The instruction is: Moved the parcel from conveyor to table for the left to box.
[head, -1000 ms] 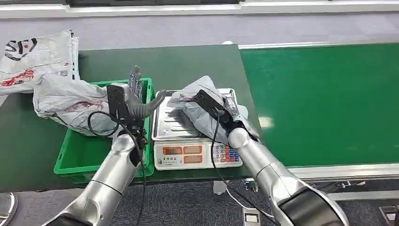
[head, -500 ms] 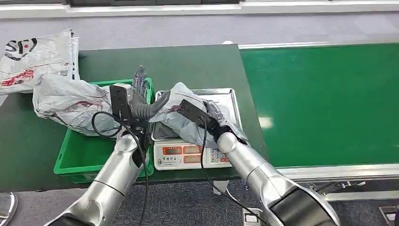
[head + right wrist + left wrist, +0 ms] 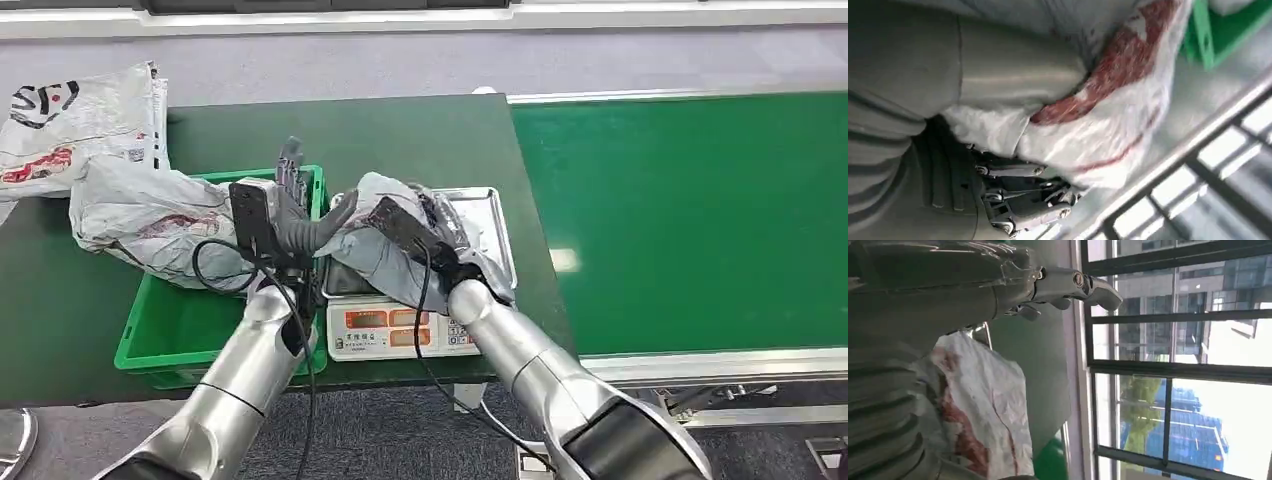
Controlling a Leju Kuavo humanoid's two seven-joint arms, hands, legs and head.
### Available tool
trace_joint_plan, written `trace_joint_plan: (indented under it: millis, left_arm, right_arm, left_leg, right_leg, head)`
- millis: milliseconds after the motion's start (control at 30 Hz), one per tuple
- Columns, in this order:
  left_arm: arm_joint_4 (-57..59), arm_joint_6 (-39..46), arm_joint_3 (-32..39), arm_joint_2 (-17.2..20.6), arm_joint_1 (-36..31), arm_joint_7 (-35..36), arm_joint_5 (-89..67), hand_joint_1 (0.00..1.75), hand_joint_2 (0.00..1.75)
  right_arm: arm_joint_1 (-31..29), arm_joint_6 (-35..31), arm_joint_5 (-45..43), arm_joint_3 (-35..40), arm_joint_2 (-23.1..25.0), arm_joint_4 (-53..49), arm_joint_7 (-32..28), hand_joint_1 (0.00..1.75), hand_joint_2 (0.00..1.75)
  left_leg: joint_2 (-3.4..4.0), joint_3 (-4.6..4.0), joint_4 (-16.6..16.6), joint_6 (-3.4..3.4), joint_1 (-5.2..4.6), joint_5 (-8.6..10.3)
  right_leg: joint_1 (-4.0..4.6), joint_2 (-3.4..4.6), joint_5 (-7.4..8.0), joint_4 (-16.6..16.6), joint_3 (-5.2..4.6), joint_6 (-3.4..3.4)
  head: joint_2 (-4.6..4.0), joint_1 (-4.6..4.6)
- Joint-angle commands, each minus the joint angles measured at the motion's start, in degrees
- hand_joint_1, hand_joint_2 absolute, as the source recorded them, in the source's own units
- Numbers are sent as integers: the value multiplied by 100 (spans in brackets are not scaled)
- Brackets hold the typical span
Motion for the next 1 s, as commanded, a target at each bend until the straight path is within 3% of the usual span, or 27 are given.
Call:
trace_joint_plan:
  millis: [33,133,300,433,567,700,833,1000]
  left_arm:
    - [343,328,-540,304,-202,183,-593,0,175]
    - [619,201,-545,274,-266,607,-988,0,175]
    - [1100,150,-492,218,-460,702,-1420,0,175]
    - [1414,-98,-923,232,-607,894,-2187,0,175]
    - [1681,116,-1112,95,-506,782,-2735,0,175]
    - [1689,136,-1108,85,-481,767,-2750,0,175]
    - [2077,-102,-1923,100,-631,1122,-3868,0,175]
    - [2933,-1141,-3182,-56,-893,1609,-5492,0,175]
  right_arm:
    - [-96,-1108,90,-58,-263,-148,153,0,175]
    - [509,-1440,-29,-563,-634,-1241,3,0,175]
    - [1318,-1078,20,-1293,-1095,-2617,244,0,175]
    - [1649,-1366,-262,-1791,-1148,-3143,-428,0,175]
    - [1452,-1224,-865,-2131,-1149,-2608,-788,0,175]
    - [1384,-1245,-907,-2134,-1113,-2469,-885,0,175]
    - [1208,-1265,-996,-2159,-1125,-2079,-834,0,175]
    - [1101,-1235,-1362,-2205,-1150,-1481,-1122,0,175]
  left_leg:
    - [-2,12,-6,3,1,-1]
    - [-17,12,-9,4,0,2]
    - [-33,6,-3,5,3,3]
    - [-43,8,-5,7,0,2]
    - [-31,10,-5,7,-5,1]
    - [-13,14,-6,7,-6,0]
    - [-11,13,-6,5,-3,0]
    - [-13,17,-4,6,-7,-2]
  right_leg:
    - [1,-3,-1,-9,15,1]
    - [-1,-18,-3,-11,18,2]
    - [1,-34,-5,-14,17,3]
    - [-6,-43,-8,-13,20,2]
    - [-7,-30,-4,-15,18,3]
    - [-6,-17,0,-17,18,3]
    - [-2,-13,1,-16,16,3]
    - [-6,-13,-2,-12,19,5]
  head:
    - [-2,0]
    - [0,0]
    - [0,0]
    - [0,0]
    - [-2,0]
    - [0,0]
    - [0,0]
    - [0,0]
